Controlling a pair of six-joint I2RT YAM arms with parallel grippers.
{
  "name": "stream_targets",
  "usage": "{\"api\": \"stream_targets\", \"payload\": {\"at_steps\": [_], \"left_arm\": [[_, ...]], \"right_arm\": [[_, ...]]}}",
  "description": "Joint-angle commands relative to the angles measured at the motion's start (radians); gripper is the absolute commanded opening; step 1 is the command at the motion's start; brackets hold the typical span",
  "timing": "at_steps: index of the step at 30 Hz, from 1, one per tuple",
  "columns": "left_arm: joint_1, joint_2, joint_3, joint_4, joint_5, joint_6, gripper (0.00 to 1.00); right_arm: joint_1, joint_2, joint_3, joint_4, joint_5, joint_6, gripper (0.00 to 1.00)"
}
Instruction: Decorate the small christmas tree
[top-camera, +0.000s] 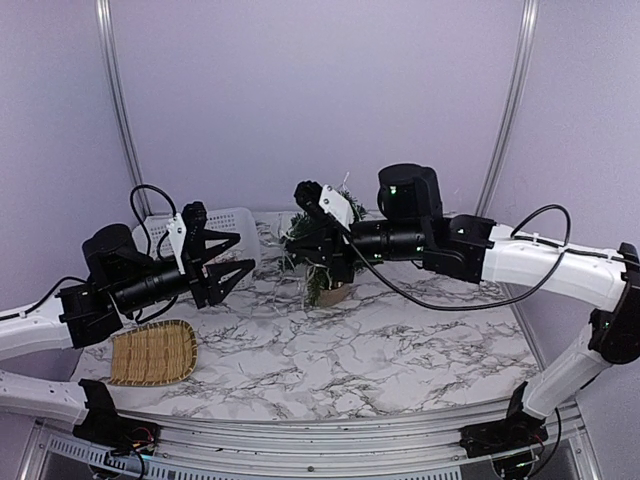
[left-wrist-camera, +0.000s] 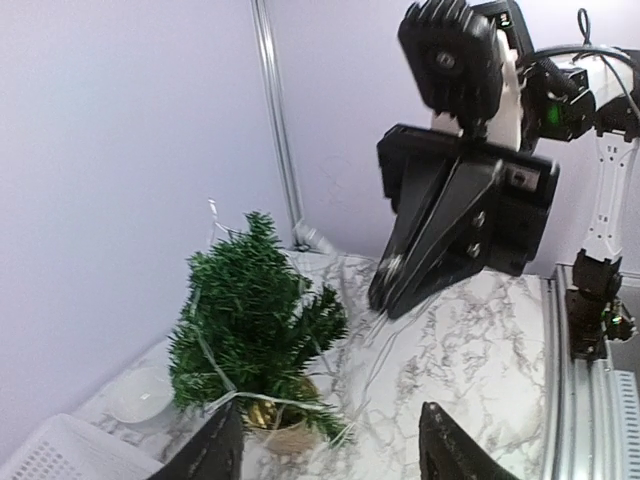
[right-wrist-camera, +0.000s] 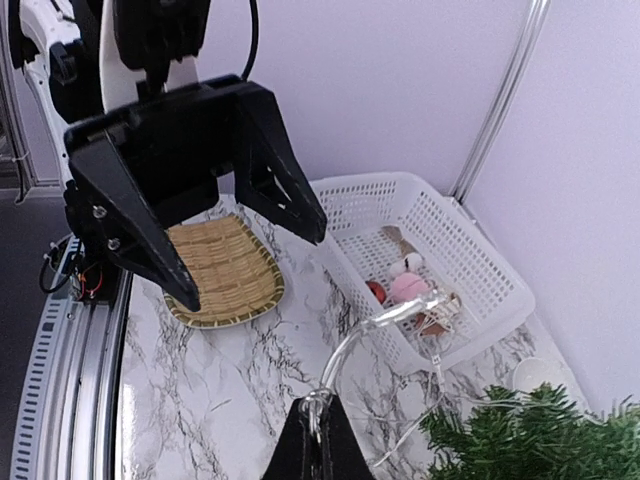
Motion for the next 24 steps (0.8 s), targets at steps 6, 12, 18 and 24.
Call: {"api": "stream_targets", "payload": {"at_steps": [6,12,18,24], "left_arm": [[0.087,-0.062,-0.159,0.126,-0.094,-0.056,0.74],[0.091,0.054,-0.209,0.168,-0.012,0.037,0.77],[0.091,0.21,-0.209,0.255,0.025,0.089,0.73],[0.092,0.357,-0.179,0.351,0.012,0.114,0.66]], "right_arm": [[0.002,-0.121,0.065,0.0,0.05,0.022,0.0],[-0.012,-0.169,0.091,-0.008,0.053,0.031,0.0],[-0.028,-0.185,0.118,-0.015,0.045,0.039,0.0],[-0.043,-0.194,0.133,-0.014,0.036,0.041,0.0]]}}
